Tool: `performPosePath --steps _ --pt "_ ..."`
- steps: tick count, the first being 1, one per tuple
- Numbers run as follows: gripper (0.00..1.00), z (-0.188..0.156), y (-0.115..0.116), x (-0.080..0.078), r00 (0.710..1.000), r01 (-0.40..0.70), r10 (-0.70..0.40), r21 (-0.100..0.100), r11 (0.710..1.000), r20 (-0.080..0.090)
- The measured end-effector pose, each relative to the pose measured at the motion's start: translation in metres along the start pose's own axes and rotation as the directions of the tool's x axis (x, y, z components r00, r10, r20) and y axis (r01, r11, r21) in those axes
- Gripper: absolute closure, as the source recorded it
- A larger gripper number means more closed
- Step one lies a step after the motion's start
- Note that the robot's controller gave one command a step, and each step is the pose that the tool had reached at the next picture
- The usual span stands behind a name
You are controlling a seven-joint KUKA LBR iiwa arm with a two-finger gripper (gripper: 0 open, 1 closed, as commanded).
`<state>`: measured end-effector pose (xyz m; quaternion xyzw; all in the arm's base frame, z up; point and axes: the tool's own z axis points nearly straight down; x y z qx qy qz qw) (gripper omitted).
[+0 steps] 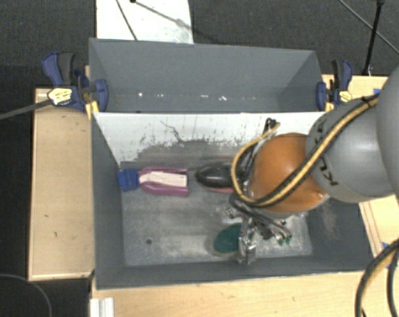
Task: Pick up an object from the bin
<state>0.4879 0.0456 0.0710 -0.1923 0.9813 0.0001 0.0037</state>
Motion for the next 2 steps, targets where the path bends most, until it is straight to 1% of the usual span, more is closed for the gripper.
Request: performPosePath --steps 1,2 --pt "0.00 -0.0007 -0.0004 -0.0011 1.000 0.002 -0.002 0.001 1.000 0.003" --pt "1.00 0.0000 -0.0002 -0.0002 1.000 0.002 -0.002 0.000 1.000 0.001"
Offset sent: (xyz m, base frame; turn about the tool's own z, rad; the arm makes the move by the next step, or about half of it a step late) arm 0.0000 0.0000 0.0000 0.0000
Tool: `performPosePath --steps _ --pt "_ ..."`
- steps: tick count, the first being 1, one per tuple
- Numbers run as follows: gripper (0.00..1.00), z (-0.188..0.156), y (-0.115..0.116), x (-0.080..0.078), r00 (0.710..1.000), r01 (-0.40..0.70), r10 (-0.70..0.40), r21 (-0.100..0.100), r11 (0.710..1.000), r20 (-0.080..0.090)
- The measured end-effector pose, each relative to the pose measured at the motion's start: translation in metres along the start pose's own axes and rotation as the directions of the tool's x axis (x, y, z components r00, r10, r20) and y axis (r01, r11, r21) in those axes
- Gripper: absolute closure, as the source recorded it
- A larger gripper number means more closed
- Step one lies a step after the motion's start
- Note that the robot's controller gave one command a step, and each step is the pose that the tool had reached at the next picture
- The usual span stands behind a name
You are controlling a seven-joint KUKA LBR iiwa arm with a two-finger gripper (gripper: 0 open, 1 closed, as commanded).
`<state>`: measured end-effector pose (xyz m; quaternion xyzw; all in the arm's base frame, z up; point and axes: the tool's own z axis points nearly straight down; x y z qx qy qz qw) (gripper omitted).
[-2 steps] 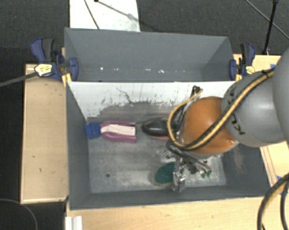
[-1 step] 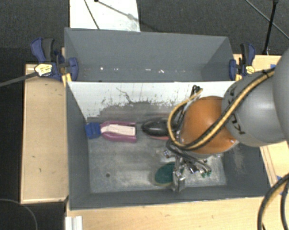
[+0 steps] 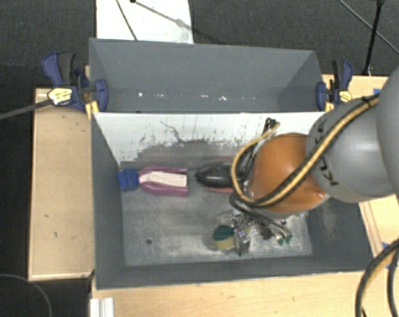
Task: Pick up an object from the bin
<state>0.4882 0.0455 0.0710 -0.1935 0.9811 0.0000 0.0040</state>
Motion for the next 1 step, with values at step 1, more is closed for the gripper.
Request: performPosePath --steps 1 --pt "1.00 -0.1284 -0.0008 -0.0026 1.000 -0.004 0.004 0.001 1.000 0.001"
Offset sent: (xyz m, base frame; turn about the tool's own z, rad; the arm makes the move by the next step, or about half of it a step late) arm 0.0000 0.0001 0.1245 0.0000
